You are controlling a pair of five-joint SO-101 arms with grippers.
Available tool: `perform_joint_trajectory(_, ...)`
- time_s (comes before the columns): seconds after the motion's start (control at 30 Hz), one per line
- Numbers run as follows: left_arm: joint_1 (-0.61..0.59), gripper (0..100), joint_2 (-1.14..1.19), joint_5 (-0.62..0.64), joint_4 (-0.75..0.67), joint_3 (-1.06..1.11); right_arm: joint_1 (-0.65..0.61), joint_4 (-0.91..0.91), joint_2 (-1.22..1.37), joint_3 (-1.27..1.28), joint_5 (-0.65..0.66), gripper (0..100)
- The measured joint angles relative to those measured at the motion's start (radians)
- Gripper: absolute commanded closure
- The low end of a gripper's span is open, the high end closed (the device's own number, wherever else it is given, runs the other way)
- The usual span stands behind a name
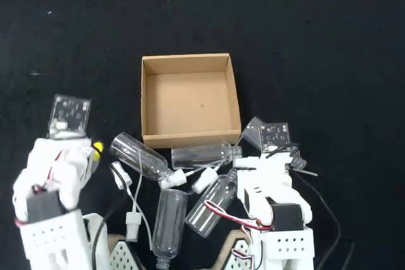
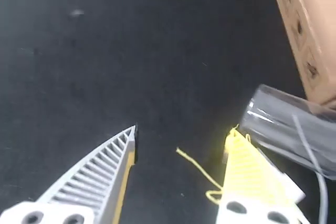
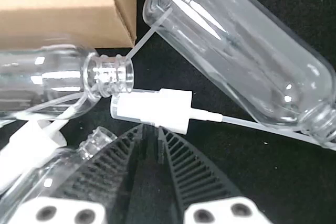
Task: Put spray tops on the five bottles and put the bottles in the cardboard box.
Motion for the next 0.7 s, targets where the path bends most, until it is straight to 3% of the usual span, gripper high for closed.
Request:
perform_joint_trajectory(0.37,0.149,75,0.586,0.068,0.046,-0.245,0.0,0.0,0.0,0.0,0.0,98.7)
perform_joint_trajectory(0.5,0.219,67,0.707,0.069,0.166,-0.358,0.0,0.0,0.0,0.0,0.0,98.7)
perform_joint_trajectory(0.7,0.249,67,0.784,0.069,0.209,-0.445,0.0,0.0,0.0,0.0,0.0,98.7)
